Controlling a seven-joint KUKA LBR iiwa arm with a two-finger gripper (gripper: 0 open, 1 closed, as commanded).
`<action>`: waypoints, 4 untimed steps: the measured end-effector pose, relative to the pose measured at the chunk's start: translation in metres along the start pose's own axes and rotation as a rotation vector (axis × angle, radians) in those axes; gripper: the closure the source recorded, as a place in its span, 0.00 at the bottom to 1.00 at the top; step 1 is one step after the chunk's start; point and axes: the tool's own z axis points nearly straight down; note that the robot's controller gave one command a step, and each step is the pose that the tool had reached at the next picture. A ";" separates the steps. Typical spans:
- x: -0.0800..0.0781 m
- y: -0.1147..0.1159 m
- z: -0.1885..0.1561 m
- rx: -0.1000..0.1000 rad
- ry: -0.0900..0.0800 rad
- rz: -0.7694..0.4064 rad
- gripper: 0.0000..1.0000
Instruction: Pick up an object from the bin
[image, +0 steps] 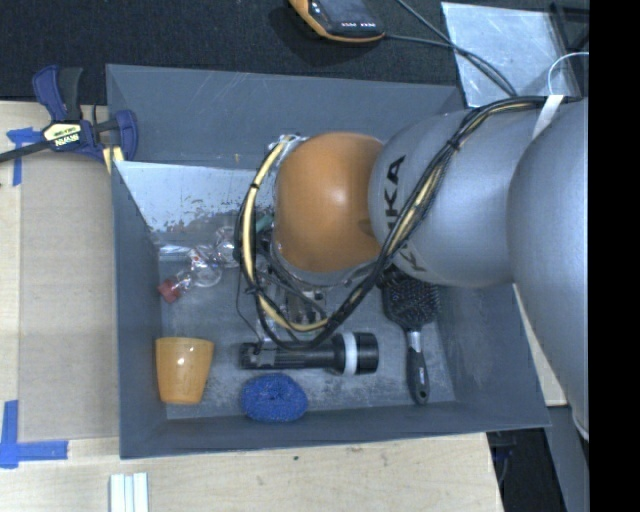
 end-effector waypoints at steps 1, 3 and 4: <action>-0.002 -0.001 -0.005 -0.002 -0.008 0.003 0.00; 0.045 -0.082 0.030 -0.002 -0.011 -0.024 0.00; -0.010 -0.090 0.054 -0.002 -0.012 0.119 0.00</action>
Offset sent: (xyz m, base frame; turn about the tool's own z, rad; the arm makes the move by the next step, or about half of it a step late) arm -0.0378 -0.0732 -0.0838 -0.0896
